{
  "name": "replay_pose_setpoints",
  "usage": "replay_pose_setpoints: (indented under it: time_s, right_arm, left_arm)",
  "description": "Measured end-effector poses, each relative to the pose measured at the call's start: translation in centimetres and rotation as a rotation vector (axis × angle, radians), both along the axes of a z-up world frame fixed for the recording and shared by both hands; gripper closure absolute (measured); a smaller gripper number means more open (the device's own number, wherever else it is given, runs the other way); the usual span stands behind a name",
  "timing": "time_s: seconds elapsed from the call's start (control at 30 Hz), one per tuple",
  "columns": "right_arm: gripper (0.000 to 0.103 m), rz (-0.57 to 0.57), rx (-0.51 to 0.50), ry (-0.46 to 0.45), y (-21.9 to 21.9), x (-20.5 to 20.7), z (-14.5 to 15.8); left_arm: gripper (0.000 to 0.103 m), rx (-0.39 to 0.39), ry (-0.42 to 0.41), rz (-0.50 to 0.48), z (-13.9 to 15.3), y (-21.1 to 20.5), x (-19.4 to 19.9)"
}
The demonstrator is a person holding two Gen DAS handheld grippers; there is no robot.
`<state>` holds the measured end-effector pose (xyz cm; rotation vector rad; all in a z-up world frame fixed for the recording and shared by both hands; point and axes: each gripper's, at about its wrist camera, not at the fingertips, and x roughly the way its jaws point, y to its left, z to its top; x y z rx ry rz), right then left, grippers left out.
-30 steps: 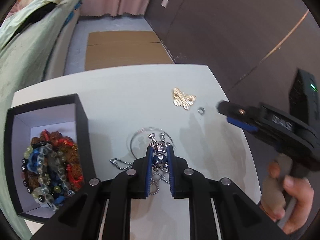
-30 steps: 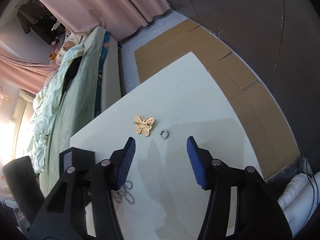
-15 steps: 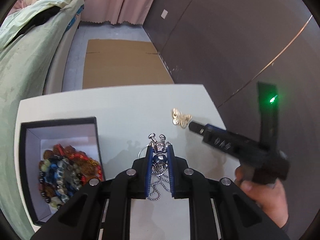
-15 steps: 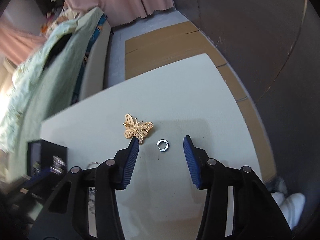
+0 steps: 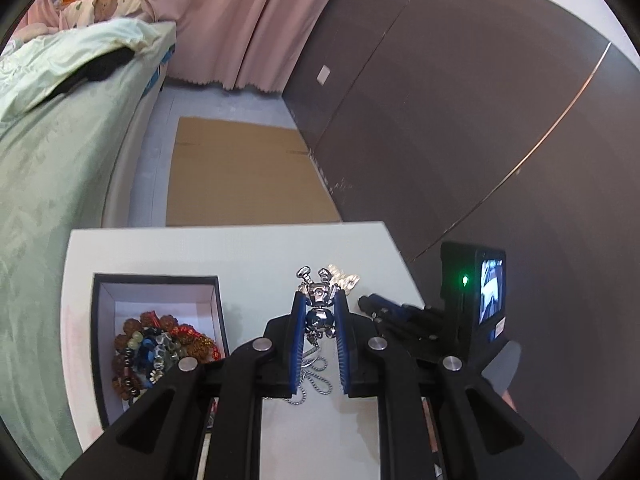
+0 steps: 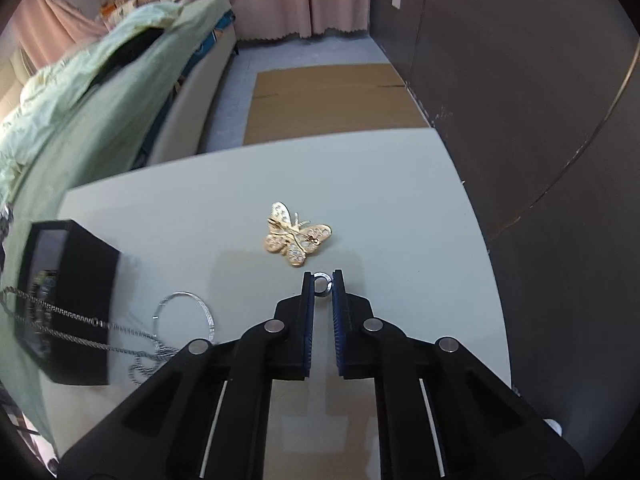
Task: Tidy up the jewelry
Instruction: 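Lift the chain necklace with left gripper while right grasps the small silver ring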
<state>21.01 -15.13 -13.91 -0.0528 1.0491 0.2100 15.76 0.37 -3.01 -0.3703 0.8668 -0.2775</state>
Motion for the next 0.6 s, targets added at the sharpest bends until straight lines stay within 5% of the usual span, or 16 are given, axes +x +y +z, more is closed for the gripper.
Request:
replay_pose_setpoints:
  time_s: [0.23,0.6]
  right_arm:
    - [0.101,0.003,0.074,-0.049,-1.2,-2.3,3.0]
    - [0.101,-0.048,0.380,0.056,-5.2,-2.0,3.6]
  left_arm:
    - [0.091,-0.010,-0.082,0.022,3.5,0.0,-2.5]
    - [0.091,-0.006,-0.148,0.046,6.2,-0.2,-5.2]
